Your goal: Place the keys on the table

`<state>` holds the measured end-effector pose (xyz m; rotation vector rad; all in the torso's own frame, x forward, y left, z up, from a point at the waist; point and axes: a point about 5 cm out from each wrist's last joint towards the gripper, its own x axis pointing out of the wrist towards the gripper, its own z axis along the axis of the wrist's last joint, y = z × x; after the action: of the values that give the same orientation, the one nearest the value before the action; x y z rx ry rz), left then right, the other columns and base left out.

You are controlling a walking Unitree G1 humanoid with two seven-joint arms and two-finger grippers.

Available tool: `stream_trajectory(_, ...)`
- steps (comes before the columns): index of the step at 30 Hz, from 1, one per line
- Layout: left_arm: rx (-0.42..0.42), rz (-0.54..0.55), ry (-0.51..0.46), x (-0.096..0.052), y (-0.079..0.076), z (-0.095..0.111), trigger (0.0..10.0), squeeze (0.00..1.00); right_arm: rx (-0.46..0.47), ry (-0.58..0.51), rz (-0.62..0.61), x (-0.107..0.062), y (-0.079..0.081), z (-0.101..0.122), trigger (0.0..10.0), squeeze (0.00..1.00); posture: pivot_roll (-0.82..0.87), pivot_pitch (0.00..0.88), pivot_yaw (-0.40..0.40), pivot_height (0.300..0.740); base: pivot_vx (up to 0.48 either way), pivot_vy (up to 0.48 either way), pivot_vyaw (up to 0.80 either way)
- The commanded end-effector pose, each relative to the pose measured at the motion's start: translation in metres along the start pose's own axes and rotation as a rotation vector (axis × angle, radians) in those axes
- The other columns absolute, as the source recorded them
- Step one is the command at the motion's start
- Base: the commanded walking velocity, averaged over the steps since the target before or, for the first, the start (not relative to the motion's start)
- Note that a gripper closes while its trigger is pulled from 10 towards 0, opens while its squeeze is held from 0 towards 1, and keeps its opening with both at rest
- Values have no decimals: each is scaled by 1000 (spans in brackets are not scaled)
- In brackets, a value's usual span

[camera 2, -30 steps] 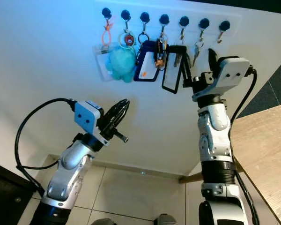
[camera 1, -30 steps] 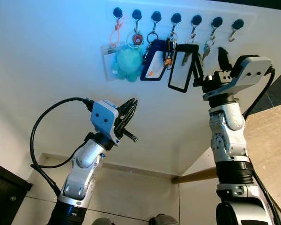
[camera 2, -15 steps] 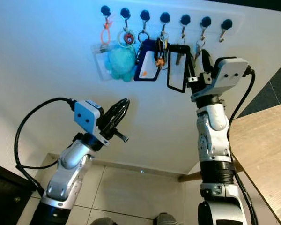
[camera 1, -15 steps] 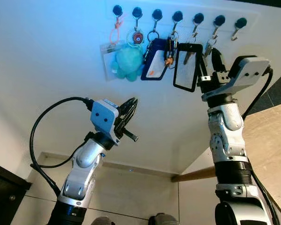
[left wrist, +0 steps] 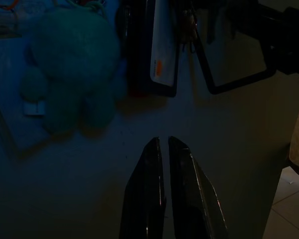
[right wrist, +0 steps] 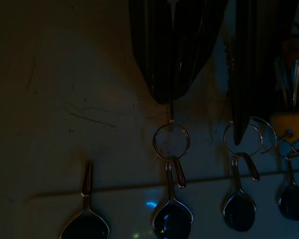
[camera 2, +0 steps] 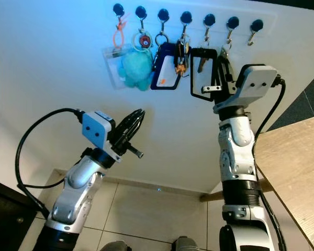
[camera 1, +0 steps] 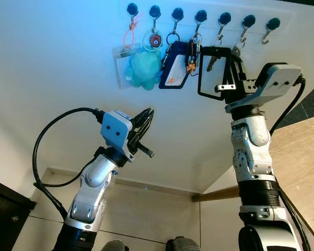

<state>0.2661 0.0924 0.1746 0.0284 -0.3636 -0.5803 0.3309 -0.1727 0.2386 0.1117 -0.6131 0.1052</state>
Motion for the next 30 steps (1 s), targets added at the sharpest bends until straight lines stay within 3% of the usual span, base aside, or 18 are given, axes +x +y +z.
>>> stream_trajectory(1,-15,-8,-7,2,-4,2,10000,0,-7,-20,-10,-3,-1,3,0,0,61,117,-50,740,0,0,0)
stream_trajectory(15,-29,-29,-31,2,-9,6,10000,0,-20,-115,1,-10,11,19,0,0,55,109,-51,740,0,0,0)
stream_trajectory(30,-31,-59,-35,4,-14,7,10000,0,-33,-164,-33,-7,8,32,0,0,52,111,-46,740,0,0,0)
